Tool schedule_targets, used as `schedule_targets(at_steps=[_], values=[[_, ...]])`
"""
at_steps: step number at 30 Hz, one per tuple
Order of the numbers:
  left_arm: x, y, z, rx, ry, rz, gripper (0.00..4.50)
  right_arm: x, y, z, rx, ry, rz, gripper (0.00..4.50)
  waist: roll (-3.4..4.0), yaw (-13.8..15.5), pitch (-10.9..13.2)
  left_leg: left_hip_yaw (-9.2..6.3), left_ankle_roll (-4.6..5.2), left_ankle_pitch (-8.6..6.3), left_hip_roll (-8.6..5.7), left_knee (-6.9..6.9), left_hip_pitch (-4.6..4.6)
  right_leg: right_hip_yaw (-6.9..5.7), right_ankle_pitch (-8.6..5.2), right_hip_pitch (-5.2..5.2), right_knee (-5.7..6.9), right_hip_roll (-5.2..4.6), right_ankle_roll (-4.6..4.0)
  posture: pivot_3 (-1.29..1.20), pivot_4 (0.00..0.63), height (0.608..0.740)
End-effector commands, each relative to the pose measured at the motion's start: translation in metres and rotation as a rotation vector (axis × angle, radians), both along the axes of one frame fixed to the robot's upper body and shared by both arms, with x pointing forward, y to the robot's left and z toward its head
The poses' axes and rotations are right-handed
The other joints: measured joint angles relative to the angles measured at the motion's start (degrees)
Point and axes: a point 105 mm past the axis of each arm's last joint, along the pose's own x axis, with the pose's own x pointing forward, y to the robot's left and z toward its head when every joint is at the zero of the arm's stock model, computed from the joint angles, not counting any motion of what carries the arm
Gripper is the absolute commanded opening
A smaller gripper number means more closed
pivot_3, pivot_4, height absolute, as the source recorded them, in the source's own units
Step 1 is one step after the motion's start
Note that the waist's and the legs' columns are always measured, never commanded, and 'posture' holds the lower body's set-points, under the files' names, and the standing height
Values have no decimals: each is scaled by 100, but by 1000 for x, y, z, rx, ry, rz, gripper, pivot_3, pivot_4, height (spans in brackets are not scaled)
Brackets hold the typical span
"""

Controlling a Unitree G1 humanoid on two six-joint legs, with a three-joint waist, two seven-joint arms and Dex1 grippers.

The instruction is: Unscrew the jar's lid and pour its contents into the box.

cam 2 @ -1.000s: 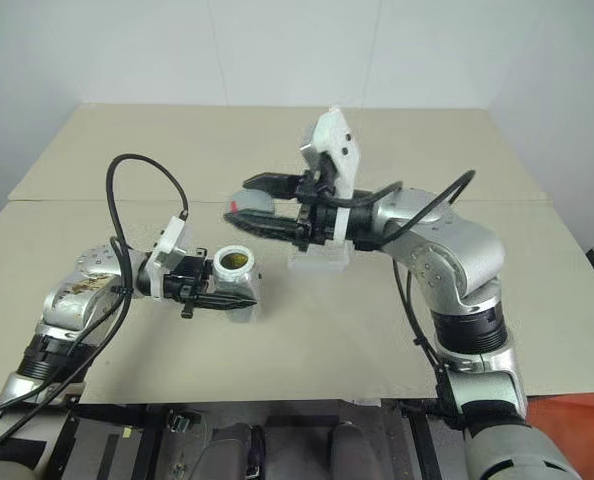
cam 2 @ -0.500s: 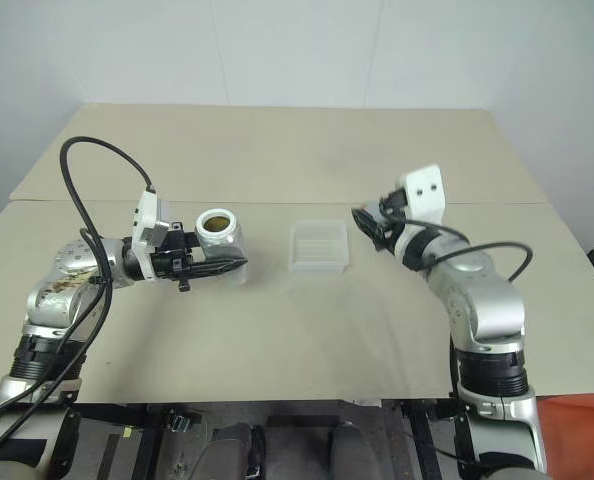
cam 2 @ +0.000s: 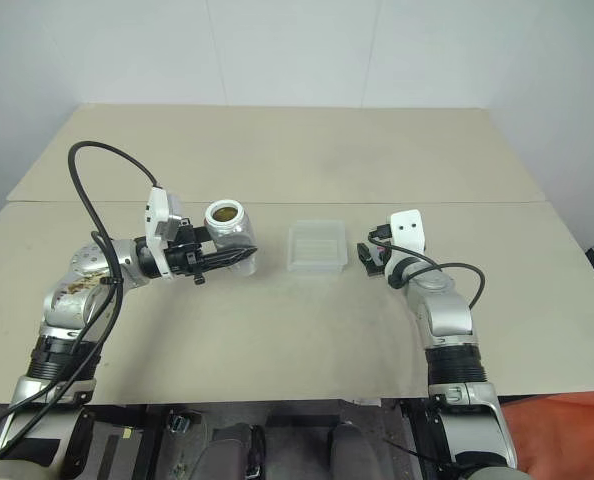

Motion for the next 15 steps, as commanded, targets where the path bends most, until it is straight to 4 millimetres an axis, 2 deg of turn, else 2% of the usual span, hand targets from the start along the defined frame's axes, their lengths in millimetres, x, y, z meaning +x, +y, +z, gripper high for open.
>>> schedule_targets(at_steps=[1,2,5,8,10,15], values=[[1,1,13,20,-76,28,1977,-2,-7,37,-33,-101,11,4476,0,4,0,0,0,0,0,0,0,0,0,0,0,-1,0,0,150,740],[4,3,14,28,-86,53,1977,-4,-7,43,-40,-112,18,4476,0,6,0,-1,0,0,0,0,0,0,0,0,0,-1,0,0,150,740],[31,11,22,109,-178,210,1977,-17,-4,81,-46,-175,114,4476,2,29,1,-9,0,0,0,0,-1,-1,0,-1,1,1,0,0,150,740],[51,11,30,216,-305,299,1977,-30,4,105,-20,-175,221,4476,2,27,1,-9,0,0,-2,3,0,-5,0,6,-2,1,0,0,150,740],[67,6,38,362,-486,353,1977,-46,15,119,23,-138,365,4476,1,38,1,-8,1,0,-5,2,0,-6,0,8,-6,0,0,0,150,740],[88,-15,52,682,-929,316,1977,-78,33,140,129,-54,629,4476,0,94,2,3,1,0,-6,-1,-2,-7,1,5,-12,0,-1,0,150,740]])
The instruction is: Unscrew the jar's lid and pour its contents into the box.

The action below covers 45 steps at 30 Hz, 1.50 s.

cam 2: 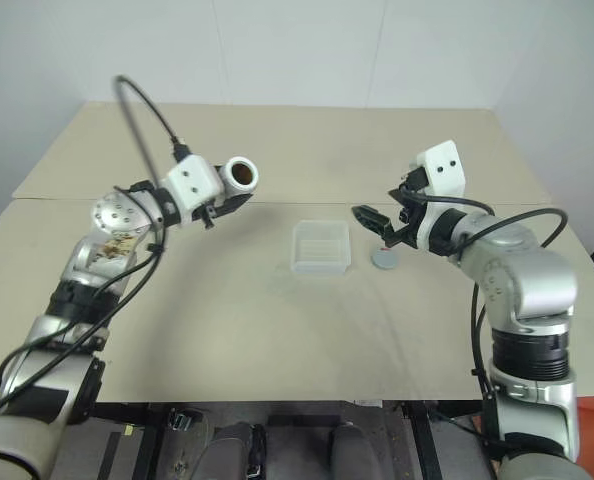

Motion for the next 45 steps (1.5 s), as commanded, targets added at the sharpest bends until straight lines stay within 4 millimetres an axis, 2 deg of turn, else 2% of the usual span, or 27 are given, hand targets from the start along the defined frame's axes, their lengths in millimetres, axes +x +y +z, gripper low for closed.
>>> schedule_targets(at_steps=[1,3,6,9,11,16,18,20,23,28,31,35,38,41,45], values=[[12,-20,24,298,-338,-26,1977,-26,9,22,62,38,203,4476,-3,49,2,0,0,0,-1,2,-3,-2,0,0,-1,0,0,0,150,740],[19,-36,39,409,-484,-43,1977,-35,8,25,60,77,274,4476,-4,80,3,0,0,0,-5,4,-6,-3,1,1,-4,-1,1,0,150,740],[25,-55,48,611,-690,-79,1977,-44,5,25,50,134,335,4476,-5,122,3,-3,3,-1,-7,5,-19,-8,2,-4,-15,-3,3,0,150,740],[27,-79,55,823,-938,-143,1977,-45,-3,20,4,166,319,4476,-5,159,3,-2,15,-9,-12,6,-33,-10,5,-7,-32,-8,11,0,150,740],[23,-96,55,850,-1034,-202,1977,-41,-6,20,1,169,291,4476,-5,171,3,-1,22,-13,-13,7,-43,-10,8,-8,-31,-9,16,0,150,740],[15,-122,18,994,-1150,-391,1977,-43,-5,20,2,170,292,4476,-5,158,3,3,25,-15,-12,4,-60,-9,9,-24,-32,-9,19,0,150,740],[16,-127,6,1062,-1196,-413,1977,-43,-6,23,5,162,286,4476,-5,163,3,4,24,-14,-11,2,-65,-9,9,-31,-33,-8,19,0,150,740],[17,-131,1,1103,-1268,-418,1977,-43,-6,26,17,155,289,4476,-5,172,3,4,25,-14,-12,3,-67,-10,9,-31,-35,-9,19,0,150,740],[15,-139,9,1059,-1341,-381,1977,-45,-5,30,21,148,292,4476,-6,179,4,3,25,-15,-12,4,-68,-10,8,-30,-35,-9,20,0,150,740],[14,-140,17,1009,-1388,-349,1977,-47,-1,28,22,150,301,4476,-6,198,4,2,24,-14,-12,5,-68,-10,8,-29,-34,-10,20,0,150,740],[10,-142,15,966,-1377,-366,1977,-47,0,28,36,147,301,4476,-6,221,3,2,24,-14,-12,5,-67,-10,8,-29,-33,-10,20,0,150,740],[15,-130,11,926,-1284,-330,1977,-46,1,25,28,152,298,4476,-5,235,3,2,24,-14,-13,6,-67,-10,8,-29,-32,-10,19,0,150,740],[22,-110,18,827,-1147,-222,1977,-44,1,23,33,158,293,4476,-5,220,3,3,24,-14,-12,7,-67,-10,9,-29,-31,-10,19,0,150,740],[32,-82,27,690,-935,-88,1977,-44,0,23,34,157,289,4476,-5,213,3,3,22,-13,-10,8,-66,-11,9,-30,-29,-10,19,0,150,740],[38,-43,32,419,-611,35,1977,-42,-2,22,37,144,287,4476,-4,207,3,5,21,-12,-9,12,-65,-13,9,-27,-29,-11,19,0,150,740]])
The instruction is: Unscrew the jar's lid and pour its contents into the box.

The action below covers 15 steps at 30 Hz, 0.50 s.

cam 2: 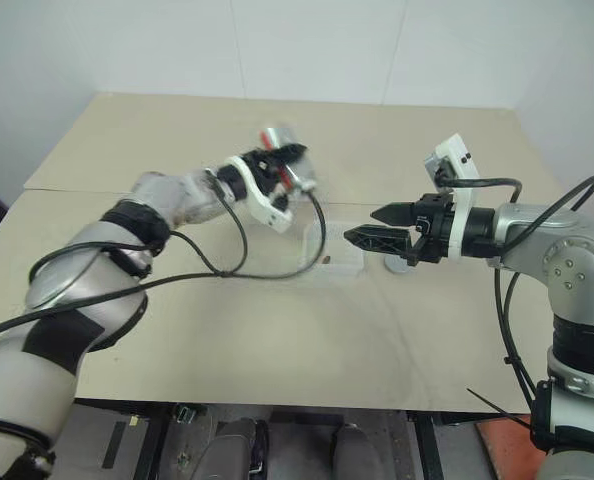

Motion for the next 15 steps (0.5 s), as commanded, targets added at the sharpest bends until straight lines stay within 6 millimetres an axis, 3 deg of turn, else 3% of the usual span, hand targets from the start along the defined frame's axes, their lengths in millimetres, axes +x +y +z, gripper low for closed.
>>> schedule_targets(at_steps=[1,7,15], values=[[-1,19,8,-280,245,24,1977,0,-2,12,21,-71,-1,4476,2,0,-1,0,0,0,0,2,0,0,0,1,1,0,0,0,150,740],[-7,43,-15,-812,783,15,1977,6,-1,10,-44,-176,9,4476,3,11,-2,-4,0,0,5,30,-3,-13,0,14,7,0,0,0,150,740],[-42,60,-39,-1184,1087,-3,1977,8,-6,3,-103,-239,48,4476,4,-142,-2,-31,12,-8,8,75,2,-9,0,24,48,4,1,0,150,740]])
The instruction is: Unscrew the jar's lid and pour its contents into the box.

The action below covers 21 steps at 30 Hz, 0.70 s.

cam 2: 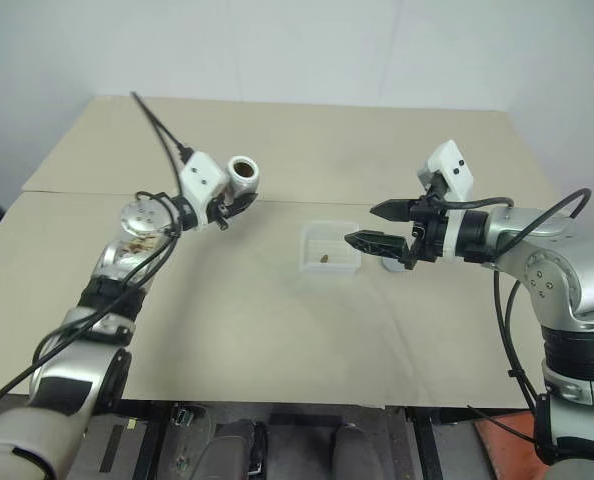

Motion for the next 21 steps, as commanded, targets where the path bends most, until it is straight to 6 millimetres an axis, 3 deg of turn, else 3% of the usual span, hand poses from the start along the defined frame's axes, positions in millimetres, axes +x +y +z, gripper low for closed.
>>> schedule_targets(at_steps=[1,7,21], values=[[-14,0,6,-140,49,14,1977,-3,-2,10,-15,-71,18,4476,0,-9,0,-3,-2,1,1,2,2,0,0,0,6,2,0,0,150,740],[-27,8,-29,-197,126,134,1977,-7,-1,6,-26,-78,39,4476,0,-12,0,-5,-10,6,-1,8,43,13,0,12,32,2,-1,0,150,740],[-15,11,-63,-259,165,240,1977,-8,2,3,-38,-81,49,4476,0,2,0,-4,-11,9,-2,2,102,12,3,79,11,2,-5,0,150,740]])
